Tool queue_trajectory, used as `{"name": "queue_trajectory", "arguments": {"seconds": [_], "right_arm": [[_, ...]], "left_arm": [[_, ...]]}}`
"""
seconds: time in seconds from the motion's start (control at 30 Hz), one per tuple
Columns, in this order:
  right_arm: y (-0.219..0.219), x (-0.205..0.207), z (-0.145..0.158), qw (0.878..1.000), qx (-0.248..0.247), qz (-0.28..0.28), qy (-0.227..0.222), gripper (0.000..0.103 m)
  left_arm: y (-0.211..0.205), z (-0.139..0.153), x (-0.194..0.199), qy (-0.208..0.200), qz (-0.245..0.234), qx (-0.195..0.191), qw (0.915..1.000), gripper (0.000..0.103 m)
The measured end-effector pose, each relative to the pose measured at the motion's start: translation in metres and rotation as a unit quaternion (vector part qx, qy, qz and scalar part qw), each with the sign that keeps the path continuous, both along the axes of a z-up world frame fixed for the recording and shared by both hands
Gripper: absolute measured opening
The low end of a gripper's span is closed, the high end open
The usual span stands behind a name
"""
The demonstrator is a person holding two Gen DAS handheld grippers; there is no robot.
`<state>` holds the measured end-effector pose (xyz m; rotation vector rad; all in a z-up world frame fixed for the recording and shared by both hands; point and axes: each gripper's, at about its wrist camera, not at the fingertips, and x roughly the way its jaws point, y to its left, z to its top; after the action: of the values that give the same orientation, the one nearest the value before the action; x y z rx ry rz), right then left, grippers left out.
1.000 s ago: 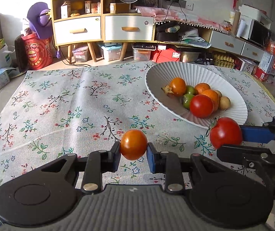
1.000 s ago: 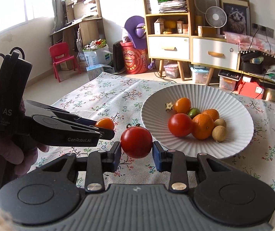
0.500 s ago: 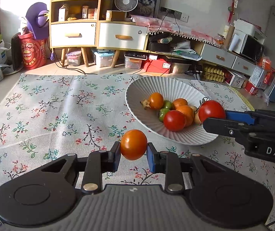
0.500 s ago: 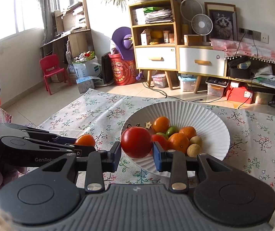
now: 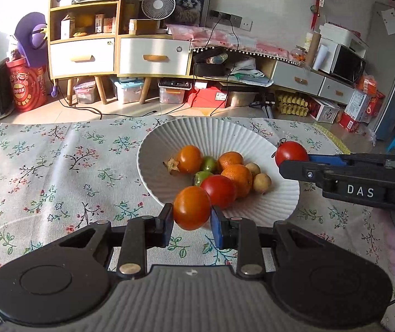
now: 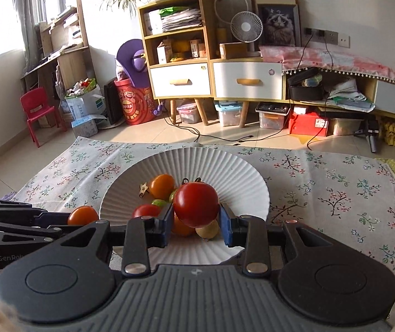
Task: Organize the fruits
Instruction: 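Carry both tomatoes into the white bowl and open both tools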
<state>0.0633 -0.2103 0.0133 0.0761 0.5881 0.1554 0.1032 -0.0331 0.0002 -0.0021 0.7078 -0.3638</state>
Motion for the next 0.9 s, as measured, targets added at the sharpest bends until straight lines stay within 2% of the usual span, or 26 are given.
{"name": "queue_trajectory", "arguments": {"seconds": [0.43,0.73,0.9], "right_arm": [[-0.024,0.024,-0.010,0.999,-0.013,-0.036,0.006,0.032],[-0.024,0.044,-0.017,1.000,-0.006,-0.005,0.016,0.032],[-0.023,0.049,-0.021,1.000,-0.002,0.002,0.021,0.032]], "left_arm": [[-0.011,-0.010,0.026,-0.007,-0.004,0.029,0.9995,0.028],[-0.012,-0.013,0.029,-0.023,-0.018,0.041,0.9987,0.028],[-0.010,-0.015,0.030,-0.030,-0.026,0.035,0.9986,0.028]]}}
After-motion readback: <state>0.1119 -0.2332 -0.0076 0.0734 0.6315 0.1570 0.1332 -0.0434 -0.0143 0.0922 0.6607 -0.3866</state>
